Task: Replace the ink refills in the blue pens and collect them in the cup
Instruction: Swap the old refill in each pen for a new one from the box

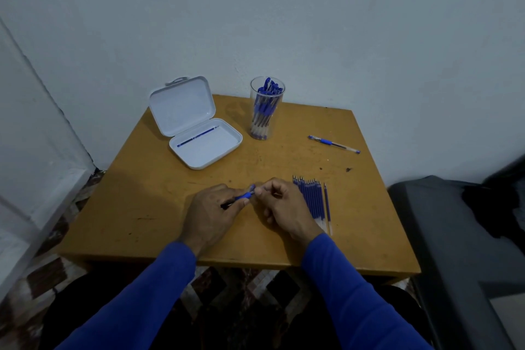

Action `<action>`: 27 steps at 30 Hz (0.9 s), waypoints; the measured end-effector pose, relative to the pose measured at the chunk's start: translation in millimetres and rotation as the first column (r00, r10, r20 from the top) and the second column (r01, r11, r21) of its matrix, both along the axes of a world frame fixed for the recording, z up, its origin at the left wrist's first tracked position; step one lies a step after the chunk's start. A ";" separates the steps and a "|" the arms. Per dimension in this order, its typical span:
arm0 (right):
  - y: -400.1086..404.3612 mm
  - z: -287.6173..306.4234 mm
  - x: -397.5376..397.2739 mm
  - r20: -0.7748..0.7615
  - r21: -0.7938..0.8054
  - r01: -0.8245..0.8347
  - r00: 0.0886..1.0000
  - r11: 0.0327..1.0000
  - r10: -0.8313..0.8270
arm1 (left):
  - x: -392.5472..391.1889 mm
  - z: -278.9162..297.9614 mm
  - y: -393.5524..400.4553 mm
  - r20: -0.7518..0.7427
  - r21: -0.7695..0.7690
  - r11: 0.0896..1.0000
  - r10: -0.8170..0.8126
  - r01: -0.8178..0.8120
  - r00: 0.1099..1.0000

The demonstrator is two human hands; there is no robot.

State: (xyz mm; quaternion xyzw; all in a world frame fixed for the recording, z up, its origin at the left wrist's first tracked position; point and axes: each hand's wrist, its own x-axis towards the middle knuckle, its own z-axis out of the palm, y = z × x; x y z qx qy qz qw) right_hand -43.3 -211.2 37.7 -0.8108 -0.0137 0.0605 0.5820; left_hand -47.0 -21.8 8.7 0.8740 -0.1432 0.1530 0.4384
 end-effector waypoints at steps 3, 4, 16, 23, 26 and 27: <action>2.8 0.8 0.5 -0.009 -0.032 0.044 0.999 0.999 -0.045 | -0.2 -0.7 -0.3 0.008 -0.013 1.000 -0.007 0.007 1.000; 2.9 0.7 0.5 -0.009 -0.014 0.048 0.999 0.999 -0.048 | -0.3 -1.2 -0.2 0.012 -0.021 1.000 -0.009 0.009 1.000; 2.1 3.0 -0.5 -0.012 0.029 -0.003 1.000 1.000 0.003 | 0.7 -0.3 0.5 0.013 -0.038 0.999 0.001 0.000 1.000; 2.4 4.6 -0.8 -0.015 0.047 0.012 1.000 0.999 -0.012 | 1.2 -1.9 0.5 0.007 -0.032 0.999 -0.025 0.025 1.000; 3.8 4.3 0.3 -0.028 0.033 0.018 0.999 0.999 -0.017 | 1.0 -1.7 0.9 0.031 -0.016 0.999 -0.031 0.032 0.999; 3.8 5.0 0.8 -0.036 0.035 0.015 0.999 0.999 -0.013 | 0.8 -1.5 0.8 0.041 -0.013 0.999 -0.035 0.035 0.999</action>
